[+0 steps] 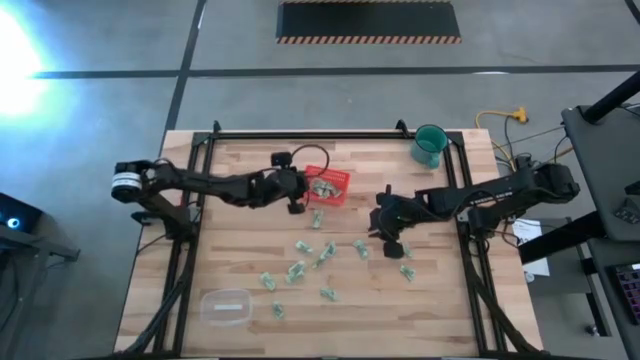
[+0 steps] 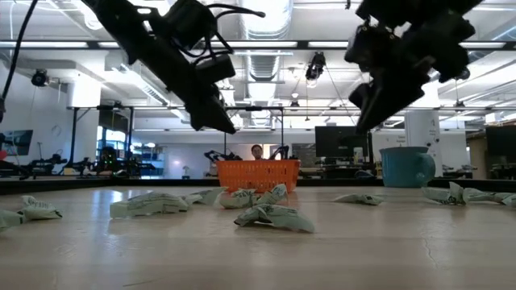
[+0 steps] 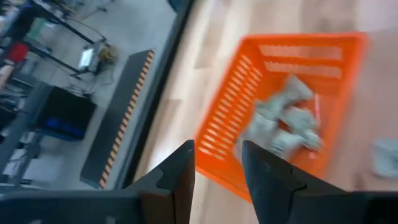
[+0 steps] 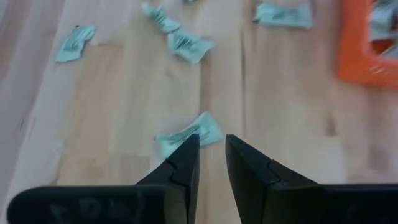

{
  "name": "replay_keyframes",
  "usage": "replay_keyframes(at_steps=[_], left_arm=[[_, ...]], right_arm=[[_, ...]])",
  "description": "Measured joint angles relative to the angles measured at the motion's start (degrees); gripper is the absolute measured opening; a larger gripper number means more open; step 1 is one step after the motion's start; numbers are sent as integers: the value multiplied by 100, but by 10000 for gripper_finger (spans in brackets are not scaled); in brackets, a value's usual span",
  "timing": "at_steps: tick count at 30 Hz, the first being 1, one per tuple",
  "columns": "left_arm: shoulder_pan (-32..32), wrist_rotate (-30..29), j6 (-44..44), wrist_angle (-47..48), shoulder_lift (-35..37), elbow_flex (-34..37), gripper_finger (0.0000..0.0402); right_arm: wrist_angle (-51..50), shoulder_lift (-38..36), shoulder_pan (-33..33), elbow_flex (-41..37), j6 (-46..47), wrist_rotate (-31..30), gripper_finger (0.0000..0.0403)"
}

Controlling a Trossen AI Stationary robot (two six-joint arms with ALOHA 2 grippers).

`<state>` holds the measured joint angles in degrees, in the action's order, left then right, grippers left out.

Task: Pick and place items into bin
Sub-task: Put the stevia packet into the orange bin

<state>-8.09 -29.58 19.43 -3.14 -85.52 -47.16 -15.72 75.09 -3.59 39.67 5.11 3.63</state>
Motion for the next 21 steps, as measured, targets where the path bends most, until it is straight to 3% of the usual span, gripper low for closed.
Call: replay_keyframes(at_steps=[8, 13, 21], left_arm=[[553, 0, -113, 123, 313, 225, 116], [685, -37, -119, 124, 476, 238, 116], [756, -50, -130, 295, 514, 241, 116]], right_arm=[[863, 133, -265, -523, 205, -4, 69], [1488, 467, -262, -622, 238, -14, 90], [148, 618, -265, -381, 1420, -17, 142]])
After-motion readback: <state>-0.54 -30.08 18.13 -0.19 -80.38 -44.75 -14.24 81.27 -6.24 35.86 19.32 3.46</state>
